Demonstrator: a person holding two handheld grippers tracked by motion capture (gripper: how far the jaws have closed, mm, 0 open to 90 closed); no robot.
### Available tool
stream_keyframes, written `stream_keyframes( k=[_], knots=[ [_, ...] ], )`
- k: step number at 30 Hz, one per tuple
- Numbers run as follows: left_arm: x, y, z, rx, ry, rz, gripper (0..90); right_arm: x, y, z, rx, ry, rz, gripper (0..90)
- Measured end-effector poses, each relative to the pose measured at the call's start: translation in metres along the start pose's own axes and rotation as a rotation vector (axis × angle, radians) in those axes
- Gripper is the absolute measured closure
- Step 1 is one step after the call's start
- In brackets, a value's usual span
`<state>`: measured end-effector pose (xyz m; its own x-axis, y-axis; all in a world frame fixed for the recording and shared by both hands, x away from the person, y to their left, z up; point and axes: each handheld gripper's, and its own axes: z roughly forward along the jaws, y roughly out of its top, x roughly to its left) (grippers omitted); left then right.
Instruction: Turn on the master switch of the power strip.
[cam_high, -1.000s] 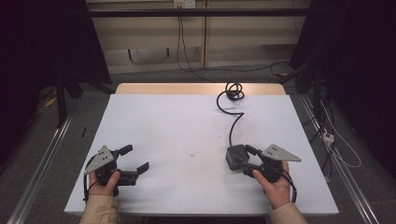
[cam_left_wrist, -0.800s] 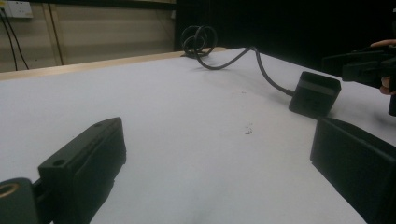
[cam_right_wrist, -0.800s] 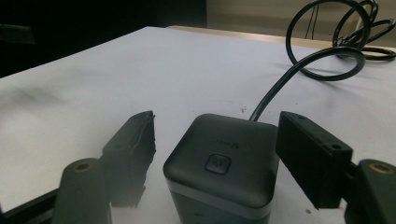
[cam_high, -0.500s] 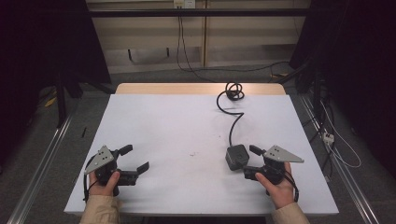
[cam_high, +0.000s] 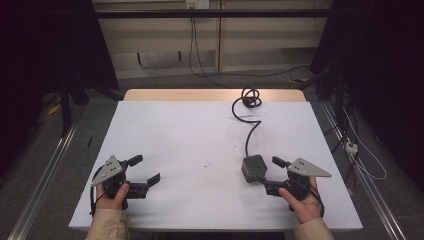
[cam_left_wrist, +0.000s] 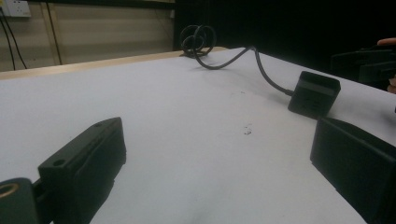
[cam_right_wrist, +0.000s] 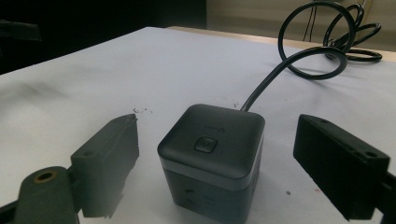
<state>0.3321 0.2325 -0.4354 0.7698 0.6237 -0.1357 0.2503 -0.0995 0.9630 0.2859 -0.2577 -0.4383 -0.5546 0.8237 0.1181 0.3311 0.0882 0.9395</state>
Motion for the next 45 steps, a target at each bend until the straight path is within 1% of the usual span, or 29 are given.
stream_keyframes(
  k=[7, 19, 21, 30, 34, 45],
  knots=[
    [-0.001, 0.000, 0.001, -0.001, 0.000, -0.002, 3.1, -0.003, -0.002, -0.005, -0.001, 0.004, -0.004, 12.5],
    [-0.001, 0.000, 0.001, 0.006, -0.002, 0.002, 3.1, -0.010, -0.005, -0.012, 0.001, -0.013, -0.012, 12.1],
    [-0.001, 0.000, 0.001, 0.005, -0.002, 0.003, 3.1, -0.010, -0.006, -0.013, 0.003, -0.013, -0.019, 12.1],
    [-0.001, 0.000, 0.001, 0.006, -0.002, 0.001, 3.1, -0.016, -0.009, -0.020, 0.003, -0.028, -0.014, 12.0],
    [-0.001, -0.001, 0.002, 0.009, -0.003, 0.004, 3.1, -0.018, -0.010, -0.023, 0.001, -0.035, -0.020, 12.0],
    [-0.001, -0.001, 0.002, 0.008, -0.003, 0.000, 3.1, -0.024, -0.012, -0.028, 0.002, -0.049, -0.007, 12.0]
  ],
)
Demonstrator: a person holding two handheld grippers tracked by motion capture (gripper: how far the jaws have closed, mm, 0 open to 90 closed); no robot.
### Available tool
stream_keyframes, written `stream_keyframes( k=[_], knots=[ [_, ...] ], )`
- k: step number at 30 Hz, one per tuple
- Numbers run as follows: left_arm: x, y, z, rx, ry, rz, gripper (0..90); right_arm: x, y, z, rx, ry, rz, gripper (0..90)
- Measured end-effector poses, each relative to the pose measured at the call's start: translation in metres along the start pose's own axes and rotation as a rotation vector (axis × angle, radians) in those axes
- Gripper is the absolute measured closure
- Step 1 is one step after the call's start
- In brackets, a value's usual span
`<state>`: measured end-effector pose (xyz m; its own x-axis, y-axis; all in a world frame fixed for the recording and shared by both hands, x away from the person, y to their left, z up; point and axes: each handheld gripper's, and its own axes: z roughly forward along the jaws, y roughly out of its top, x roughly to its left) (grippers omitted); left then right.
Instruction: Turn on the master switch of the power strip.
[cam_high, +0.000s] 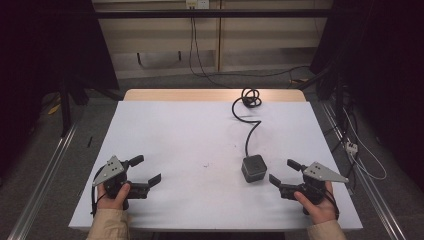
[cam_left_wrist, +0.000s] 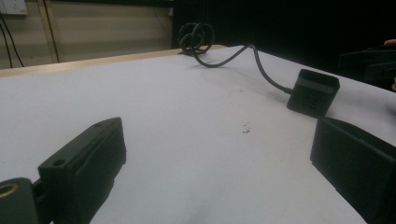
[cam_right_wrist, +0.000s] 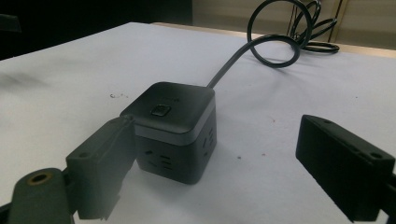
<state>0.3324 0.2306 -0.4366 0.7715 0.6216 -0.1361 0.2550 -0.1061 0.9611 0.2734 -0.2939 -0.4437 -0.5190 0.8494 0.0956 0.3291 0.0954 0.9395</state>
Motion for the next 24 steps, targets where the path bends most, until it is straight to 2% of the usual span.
stream_keyframes(
  k=[24],
  knots=[
    [-0.0001, -0.0003, -0.0003, 0.000, 0.002, -0.003, 3.1, -0.0069, -0.0037, -0.0057, 0.008, -0.010, 0.003, 12.2]
  ],
)
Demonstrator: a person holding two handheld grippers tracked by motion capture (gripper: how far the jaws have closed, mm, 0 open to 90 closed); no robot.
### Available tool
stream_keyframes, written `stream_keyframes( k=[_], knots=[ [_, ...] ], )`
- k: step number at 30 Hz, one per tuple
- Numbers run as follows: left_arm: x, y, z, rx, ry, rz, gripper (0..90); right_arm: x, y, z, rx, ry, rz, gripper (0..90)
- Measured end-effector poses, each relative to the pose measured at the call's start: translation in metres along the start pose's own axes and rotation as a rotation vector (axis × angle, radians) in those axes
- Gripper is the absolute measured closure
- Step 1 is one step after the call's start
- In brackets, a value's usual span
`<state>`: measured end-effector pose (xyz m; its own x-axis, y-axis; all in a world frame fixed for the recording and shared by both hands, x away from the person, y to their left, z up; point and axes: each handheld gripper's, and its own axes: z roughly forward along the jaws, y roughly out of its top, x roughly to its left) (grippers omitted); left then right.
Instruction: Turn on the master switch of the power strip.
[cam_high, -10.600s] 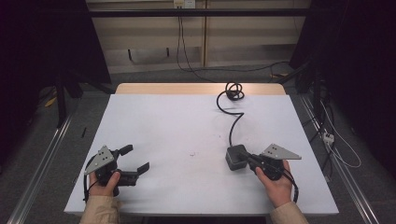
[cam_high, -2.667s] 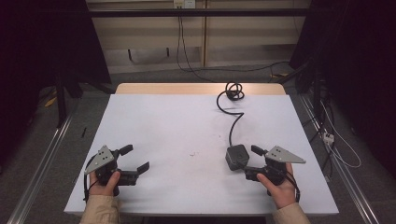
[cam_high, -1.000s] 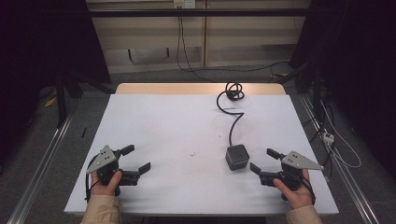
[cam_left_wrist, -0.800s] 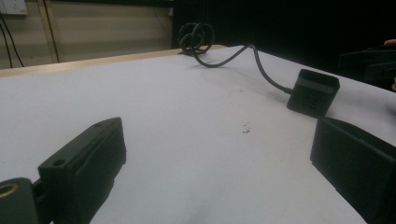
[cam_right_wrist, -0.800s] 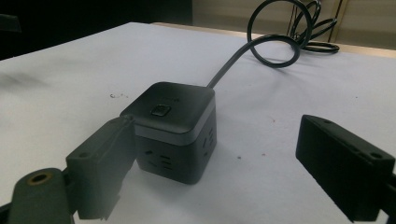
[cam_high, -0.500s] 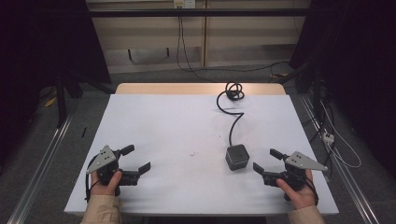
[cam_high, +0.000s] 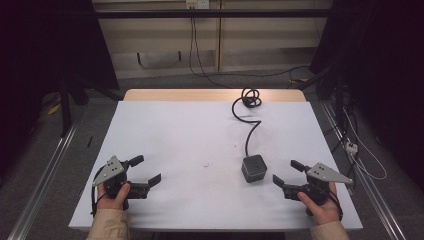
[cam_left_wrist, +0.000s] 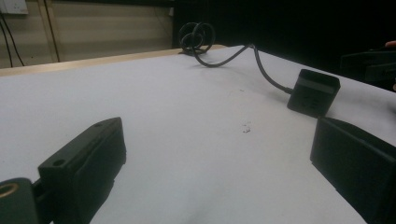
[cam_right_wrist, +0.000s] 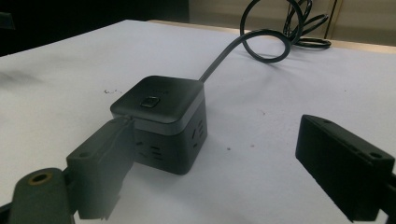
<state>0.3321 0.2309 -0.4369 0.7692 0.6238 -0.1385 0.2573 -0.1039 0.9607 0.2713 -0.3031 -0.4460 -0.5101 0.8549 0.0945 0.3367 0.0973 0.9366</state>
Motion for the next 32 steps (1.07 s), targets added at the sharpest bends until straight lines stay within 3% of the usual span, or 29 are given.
stream_keyframes(
  k=[32],
  knots=[
    [-0.0001, 0.0000, 0.0003, 0.000, 0.001, -0.001, 3.1, -0.0072, -0.0040, -0.0071, 0.012, -0.014, -0.012, 12.9]
  ],
)
